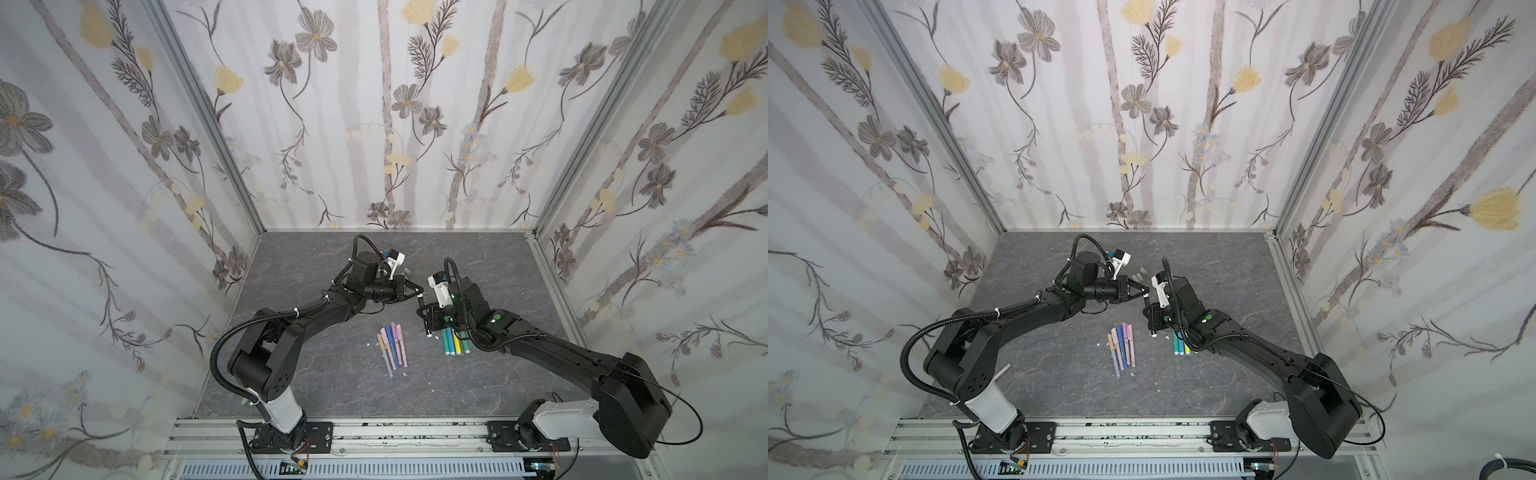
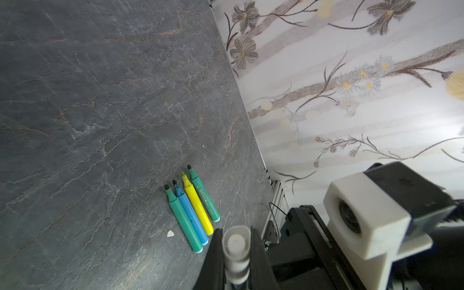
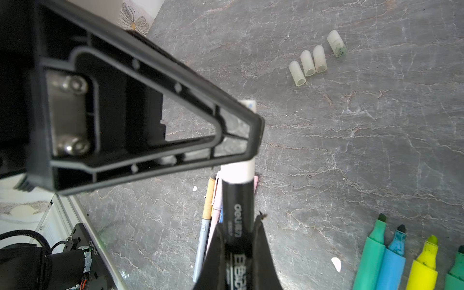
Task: Open the pen caps
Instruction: 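Grasp the marker's white cap with the left gripper while the right gripper holds it, then pull the white cap off with the left gripper while the right gripper lowers the marker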
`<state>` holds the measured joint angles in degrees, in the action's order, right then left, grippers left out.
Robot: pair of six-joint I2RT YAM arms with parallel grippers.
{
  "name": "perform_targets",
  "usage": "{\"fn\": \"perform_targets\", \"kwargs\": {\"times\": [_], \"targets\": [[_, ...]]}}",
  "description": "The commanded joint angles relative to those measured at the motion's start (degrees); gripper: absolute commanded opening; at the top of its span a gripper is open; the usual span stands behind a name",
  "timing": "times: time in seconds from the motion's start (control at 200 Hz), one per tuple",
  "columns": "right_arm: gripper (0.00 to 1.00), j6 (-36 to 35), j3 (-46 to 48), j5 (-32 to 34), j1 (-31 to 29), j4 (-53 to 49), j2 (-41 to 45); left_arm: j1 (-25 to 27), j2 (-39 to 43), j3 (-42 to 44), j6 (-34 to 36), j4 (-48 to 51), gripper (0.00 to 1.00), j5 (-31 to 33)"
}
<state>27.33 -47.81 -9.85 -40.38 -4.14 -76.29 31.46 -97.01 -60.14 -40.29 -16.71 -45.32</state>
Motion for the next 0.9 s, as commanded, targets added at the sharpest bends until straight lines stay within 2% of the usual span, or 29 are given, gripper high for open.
{"fn": "perform_targets", "kwargs": {"times": [0.0,0.42,0.744,0.899], "targets": [[0.0,-0.61,0.16,0.52,0.01,-0.02,0.27,-0.28,-0.41,-1.39,1.97,2.16,0.0,5.72],[0.0,0.33,7.02,0.18,-0.12,-1.55,4.88,-3.53,-5.07,-6.38,1.56,1.2,0.0,10.14],[0.0,0.61,11.44,-0.17,-0.18,-3.13,7.4,-5.53,-8.1,-9.66,0.39,0.89,0.0,9.11],[0.0,2.47,13.05,1.87,-0.18,-3.4,7.6,-6.61,-8.26,-9.95,0.22,1.31,0.0,8.76]]}}
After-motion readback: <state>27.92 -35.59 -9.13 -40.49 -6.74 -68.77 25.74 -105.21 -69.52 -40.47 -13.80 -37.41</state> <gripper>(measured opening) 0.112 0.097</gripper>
